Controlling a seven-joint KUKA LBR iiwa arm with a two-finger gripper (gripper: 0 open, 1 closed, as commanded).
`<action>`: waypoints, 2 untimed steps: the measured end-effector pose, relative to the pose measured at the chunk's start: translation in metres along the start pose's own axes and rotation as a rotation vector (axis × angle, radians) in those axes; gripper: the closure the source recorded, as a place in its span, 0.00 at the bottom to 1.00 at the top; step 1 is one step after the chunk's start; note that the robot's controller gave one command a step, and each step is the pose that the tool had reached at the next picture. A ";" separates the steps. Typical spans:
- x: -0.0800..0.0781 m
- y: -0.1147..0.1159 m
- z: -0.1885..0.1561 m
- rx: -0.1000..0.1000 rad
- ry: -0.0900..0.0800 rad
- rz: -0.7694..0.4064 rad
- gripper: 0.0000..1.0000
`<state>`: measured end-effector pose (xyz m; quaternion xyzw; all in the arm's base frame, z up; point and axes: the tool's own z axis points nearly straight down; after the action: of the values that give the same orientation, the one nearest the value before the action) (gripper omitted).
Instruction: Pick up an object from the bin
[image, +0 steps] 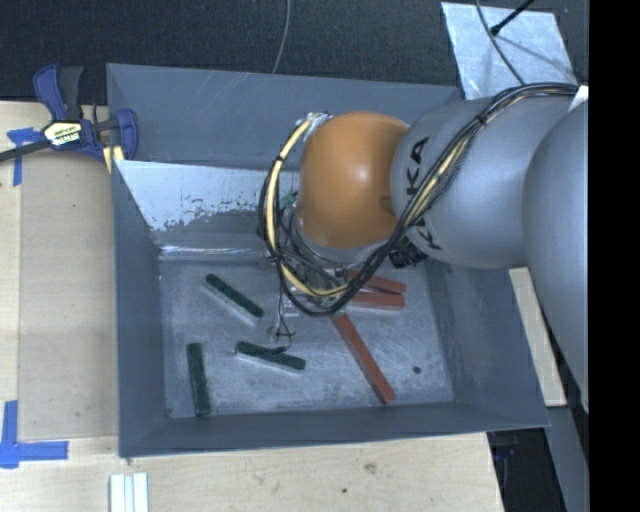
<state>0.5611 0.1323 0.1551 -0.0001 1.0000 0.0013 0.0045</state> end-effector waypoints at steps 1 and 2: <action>0.034 -0.050 0.042 0.002 0.008 -0.025 0.00; 0.013 -0.044 0.055 0.006 0.006 0.092 0.00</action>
Offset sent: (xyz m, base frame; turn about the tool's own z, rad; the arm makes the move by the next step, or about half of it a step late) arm 0.0162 0.0104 -0.0647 0.1963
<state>0.5485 0.0889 0.1000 0.0457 0.9990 -0.0016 0.0012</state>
